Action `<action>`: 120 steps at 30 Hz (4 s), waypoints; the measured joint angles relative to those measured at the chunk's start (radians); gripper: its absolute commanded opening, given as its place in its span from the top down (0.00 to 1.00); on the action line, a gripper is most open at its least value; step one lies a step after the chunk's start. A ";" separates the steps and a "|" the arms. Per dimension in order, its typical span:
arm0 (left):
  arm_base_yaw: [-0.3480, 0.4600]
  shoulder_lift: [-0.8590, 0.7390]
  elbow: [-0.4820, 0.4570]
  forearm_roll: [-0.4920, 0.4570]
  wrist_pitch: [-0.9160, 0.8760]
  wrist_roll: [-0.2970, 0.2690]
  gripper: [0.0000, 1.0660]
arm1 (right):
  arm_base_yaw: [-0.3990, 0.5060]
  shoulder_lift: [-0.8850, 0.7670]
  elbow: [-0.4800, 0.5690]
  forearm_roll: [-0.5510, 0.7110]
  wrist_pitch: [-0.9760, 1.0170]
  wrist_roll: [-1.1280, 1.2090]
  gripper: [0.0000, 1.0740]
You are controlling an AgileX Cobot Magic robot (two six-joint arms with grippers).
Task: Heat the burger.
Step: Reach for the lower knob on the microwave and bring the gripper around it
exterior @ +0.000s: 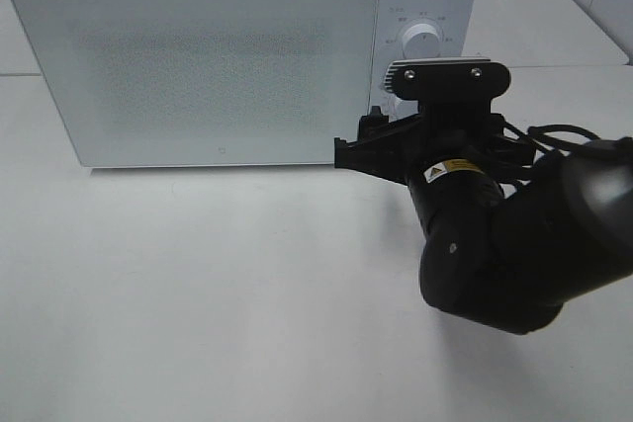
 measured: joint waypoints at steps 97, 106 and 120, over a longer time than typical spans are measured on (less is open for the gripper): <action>0.000 0.000 0.000 0.000 0.000 0.001 0.05 | -0.139 0.196 -0.211 -0.023 0.007 0.137 0.95; 0.000 0.000 0.000 0.000 0.000 0.001 0.05 | -0.139 0.196 -0.209 -0.030 0.004 0.300 0.95; 0.000 0.000 0.000 0.000 0.000 0.001 0.05 | -0.143 0.197 -0.203 -0.048 0.000 0.718 0.95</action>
